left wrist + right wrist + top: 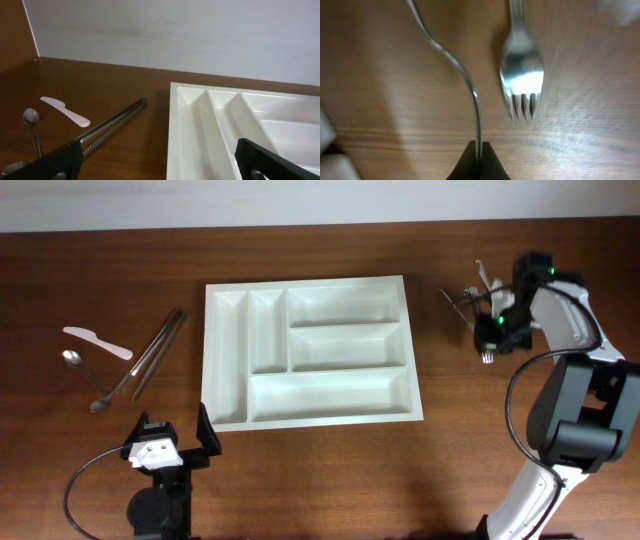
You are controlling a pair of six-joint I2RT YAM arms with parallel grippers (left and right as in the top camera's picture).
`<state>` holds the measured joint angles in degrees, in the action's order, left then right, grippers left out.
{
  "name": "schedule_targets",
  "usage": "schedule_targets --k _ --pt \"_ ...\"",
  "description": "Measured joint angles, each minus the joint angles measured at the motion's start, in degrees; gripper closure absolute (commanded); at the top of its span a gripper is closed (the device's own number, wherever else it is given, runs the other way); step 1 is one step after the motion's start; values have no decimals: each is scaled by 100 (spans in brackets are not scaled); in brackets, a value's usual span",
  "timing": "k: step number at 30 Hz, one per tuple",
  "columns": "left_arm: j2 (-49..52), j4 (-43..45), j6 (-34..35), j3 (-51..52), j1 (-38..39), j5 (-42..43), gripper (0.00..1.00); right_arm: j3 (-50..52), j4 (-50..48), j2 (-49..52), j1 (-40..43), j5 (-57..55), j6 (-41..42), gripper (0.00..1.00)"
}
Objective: Pack container
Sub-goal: 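Grasp a silver fork with the right gripper and lift it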
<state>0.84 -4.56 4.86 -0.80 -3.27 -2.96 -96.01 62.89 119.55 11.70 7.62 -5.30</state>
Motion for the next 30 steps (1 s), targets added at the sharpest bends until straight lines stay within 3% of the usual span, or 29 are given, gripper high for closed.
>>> schedule_targets --k 9,30 --pt "0 0 2 0 0 0 1 -1305 396 0 -599 -7 -197 96" --pt "0 0 0 0 0 0 1 -1362 426 0 -710 -313 -214 96"
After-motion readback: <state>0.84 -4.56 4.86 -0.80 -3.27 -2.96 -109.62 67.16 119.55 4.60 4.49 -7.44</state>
